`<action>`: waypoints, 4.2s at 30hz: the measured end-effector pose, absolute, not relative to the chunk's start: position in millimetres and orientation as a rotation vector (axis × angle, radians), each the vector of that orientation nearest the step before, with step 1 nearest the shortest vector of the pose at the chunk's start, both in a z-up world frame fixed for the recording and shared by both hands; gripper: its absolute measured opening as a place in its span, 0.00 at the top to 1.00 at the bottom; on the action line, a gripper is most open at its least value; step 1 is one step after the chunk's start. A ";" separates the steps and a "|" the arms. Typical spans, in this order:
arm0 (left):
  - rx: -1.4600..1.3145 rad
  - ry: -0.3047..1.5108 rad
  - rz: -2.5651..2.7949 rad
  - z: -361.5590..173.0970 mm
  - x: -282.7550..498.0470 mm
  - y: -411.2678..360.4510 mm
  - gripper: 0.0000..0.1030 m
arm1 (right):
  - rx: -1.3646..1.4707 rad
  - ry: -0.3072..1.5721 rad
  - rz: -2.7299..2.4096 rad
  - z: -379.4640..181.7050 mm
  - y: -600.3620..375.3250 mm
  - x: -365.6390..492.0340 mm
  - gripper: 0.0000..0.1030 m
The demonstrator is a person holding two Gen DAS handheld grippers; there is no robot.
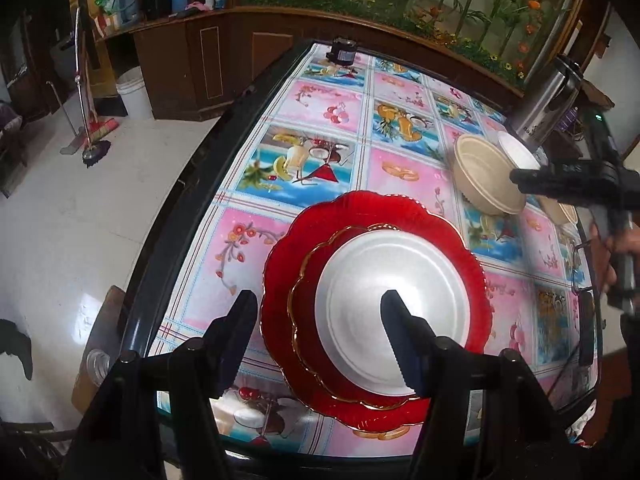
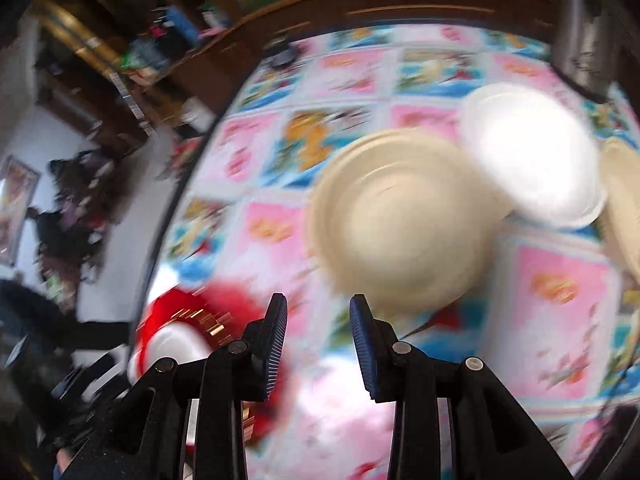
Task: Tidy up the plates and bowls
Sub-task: 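Lower the white plate onto the red plates and open the right tool, then move the right tool to the beige ribbed bowl and grasp its rim, then lift the beige bowl with the right tool and carry it toward the left tool's stack, then lower the beige bowl onto the white plate and open the right tool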
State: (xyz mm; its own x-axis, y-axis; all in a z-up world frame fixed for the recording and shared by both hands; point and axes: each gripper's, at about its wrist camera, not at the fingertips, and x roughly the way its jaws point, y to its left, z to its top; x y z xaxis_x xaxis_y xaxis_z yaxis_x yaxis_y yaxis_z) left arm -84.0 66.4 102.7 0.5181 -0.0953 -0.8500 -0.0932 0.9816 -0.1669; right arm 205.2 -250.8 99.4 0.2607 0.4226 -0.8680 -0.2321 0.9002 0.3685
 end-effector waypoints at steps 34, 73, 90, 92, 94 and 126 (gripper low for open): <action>0.089 0.655 -0.092 159.6 -94.9 1.3 0.29 | 0.105 1.506 0.450 65.4 -295.3 74.3 0.64; 0.063 1.334 -0.550 30.1 5.8 -178.1 0.82 | 0.220 1.331 0.286 46.9 -386.0 68.6 0.75; 0.062 1.168 -0.544 84.1 -22.2 -153.2 0.82 | 0.271 1.302 0.324 91.5 -376.6 53.2 0.77; 0.044 1.138 -0.520 95.0 -24.8 -140.5 0.82 | 0.258 1.284 0.344 102.2 -367.0 54.3 0.76; 0.024 1.109 -0.497 104.9 -27.7 -128.8 0.82 | 0.241 1.270 0.375 111.5 -355.2 55.8 0.76; -0.222 1.083 -0.094 81.5 -74.1 55.1 0.76 | -0.073 1.329 0.742 99.0 -139.6 72.3 0.80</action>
State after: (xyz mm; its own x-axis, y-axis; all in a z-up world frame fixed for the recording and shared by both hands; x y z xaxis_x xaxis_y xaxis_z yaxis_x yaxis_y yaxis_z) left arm -74.1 55.1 81.5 0.4672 -0.1840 -0.8648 -0.0330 0.9738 -0.2250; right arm 72.3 -139.6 99.0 0.0492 0.4465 -0.8934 -0.5259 0.7721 0.3569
